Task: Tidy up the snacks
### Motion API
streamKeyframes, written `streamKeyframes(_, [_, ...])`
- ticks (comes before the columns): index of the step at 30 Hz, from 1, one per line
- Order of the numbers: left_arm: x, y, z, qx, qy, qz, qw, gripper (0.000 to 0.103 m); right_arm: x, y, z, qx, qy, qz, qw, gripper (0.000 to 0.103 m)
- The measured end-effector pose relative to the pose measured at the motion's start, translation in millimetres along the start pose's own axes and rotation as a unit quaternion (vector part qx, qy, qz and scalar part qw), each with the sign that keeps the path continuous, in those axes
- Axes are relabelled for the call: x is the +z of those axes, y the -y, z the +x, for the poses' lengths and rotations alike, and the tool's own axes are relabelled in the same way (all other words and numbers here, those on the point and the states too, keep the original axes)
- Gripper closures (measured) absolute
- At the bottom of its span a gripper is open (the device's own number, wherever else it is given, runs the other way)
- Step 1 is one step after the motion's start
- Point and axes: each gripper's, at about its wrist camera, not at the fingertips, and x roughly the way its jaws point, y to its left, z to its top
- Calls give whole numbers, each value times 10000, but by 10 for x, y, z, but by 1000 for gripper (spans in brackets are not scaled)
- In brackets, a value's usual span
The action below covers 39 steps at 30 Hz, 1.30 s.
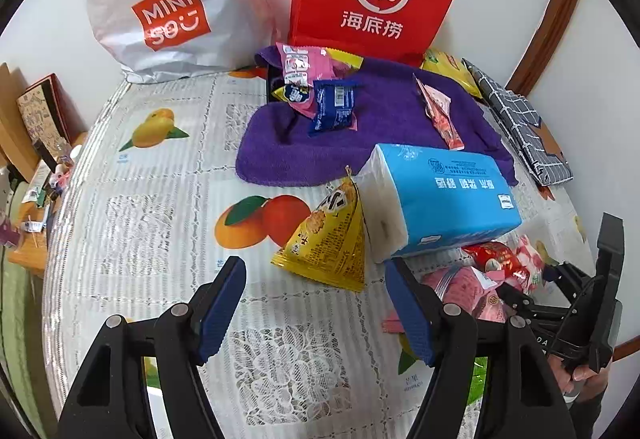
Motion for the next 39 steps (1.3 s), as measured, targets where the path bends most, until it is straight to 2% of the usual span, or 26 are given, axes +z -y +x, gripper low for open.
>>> streamKeyframes(4, [13, 61, 113, 1, -40, 62, 10000, 33, -42, 124, -22, 12, 115, 49, 9999, 32])
streamKeyframes(6, [36, 96, 171, 31, -36, 117, 9999, 33, -60, 179, -34, -45, 200, 89, 9997, 36])
streamKeyframes(10, [106, 154, 371, 405, -58, 223, 9989, 33, -90, 306, -45, -156, 352, 232, 9990, 39])
streamKeyframes(15, [144, 197, 578, 398, -107, 305, 9987, 33, -84, 468, -26, -337, 521, 423, 9972, 39])
streamKeyframes(19, [163, 187, 697, 467, 42, 272, 9985, 34, -46, 490, 0, -393, 539, 478, 9966, 39])
streamKeyframes(21, [161, 180, 733, 338, 104, 299, 9989, 37, -32, 488, 11, -411, 536, 480, 9966, 39])
streamKeyframes(24, [142, 151, 755, 153, 181, 231, 9995, 54, -28, 488, 13, -406, 538, 491, 9965, 39])
streamKeyframes(26, [110, 141, 767, 142, 207, 172, 9995, 58, -26, 482, 15, -406, 535, 475, 9966, 38])
streamKeyframes(32, [86, 231, 728, 370, 310, 441, 9979, 61, -25, 487, 29, -307, 523, 459, 9971, 31])
streamKeyframes(39, [108, 168, 682, 233, 266, 280, 9990, 61, -29, 491, 27, -223, 530, 457, 9973, 28])
